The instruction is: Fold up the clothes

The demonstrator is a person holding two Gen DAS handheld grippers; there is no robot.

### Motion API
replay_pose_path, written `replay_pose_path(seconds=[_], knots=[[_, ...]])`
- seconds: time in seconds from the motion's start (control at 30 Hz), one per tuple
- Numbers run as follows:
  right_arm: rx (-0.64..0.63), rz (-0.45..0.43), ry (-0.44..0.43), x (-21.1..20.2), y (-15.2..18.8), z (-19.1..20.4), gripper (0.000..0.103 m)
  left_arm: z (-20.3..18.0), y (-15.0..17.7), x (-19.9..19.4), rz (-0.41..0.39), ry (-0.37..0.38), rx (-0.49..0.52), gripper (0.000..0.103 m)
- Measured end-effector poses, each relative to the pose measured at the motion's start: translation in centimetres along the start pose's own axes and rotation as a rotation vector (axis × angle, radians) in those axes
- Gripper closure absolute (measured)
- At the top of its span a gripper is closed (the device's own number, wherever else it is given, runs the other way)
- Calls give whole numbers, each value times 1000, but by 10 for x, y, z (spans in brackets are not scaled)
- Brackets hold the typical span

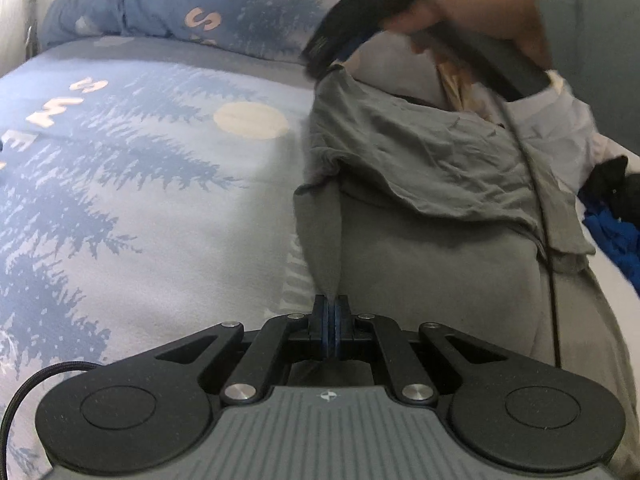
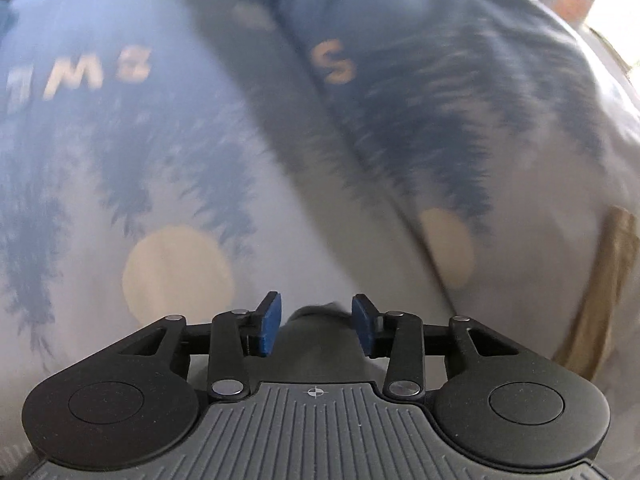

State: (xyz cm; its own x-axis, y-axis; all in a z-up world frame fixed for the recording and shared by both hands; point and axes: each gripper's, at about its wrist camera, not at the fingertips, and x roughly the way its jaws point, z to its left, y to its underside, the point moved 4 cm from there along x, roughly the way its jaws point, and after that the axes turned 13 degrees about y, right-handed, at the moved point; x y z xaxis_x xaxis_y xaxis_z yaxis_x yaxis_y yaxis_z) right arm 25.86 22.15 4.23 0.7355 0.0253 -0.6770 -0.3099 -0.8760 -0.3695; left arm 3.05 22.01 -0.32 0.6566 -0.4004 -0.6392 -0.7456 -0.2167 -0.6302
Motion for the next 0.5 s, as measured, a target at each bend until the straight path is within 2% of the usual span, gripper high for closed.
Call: replay_pose_path(seconds=[0.07,0.17,0.27,0.3,0.33,0.37,0.4,0.43,0.5], knots=[[-88,28,35,9,-1,14,53,-1,1,0,3,13,-1,97],[-146,88,96,24,-5,19,46,-2,1,0,7,21,1,97],[-161,208,60,41,-6,21,45,1,1,0,10,34,-9,97],[-155,213,55,43,-7,21,46,1,1,0,11,36,-9,97],[-147,218,47,45,-8,21,57,1,1,0,12,37,-9,97],[-121,225,21,48,-9,21,75,0,2,0,13,39,-8,97],[-99,218,21,50,-10,20,80,0,2,0,13,40,-9,97],[-79,211,58,54,-11,17,84,0,3,0,14,41,-9,97],[-29,191,123,60,-12,10,87,1,4,-1,16,44,-9,96]])
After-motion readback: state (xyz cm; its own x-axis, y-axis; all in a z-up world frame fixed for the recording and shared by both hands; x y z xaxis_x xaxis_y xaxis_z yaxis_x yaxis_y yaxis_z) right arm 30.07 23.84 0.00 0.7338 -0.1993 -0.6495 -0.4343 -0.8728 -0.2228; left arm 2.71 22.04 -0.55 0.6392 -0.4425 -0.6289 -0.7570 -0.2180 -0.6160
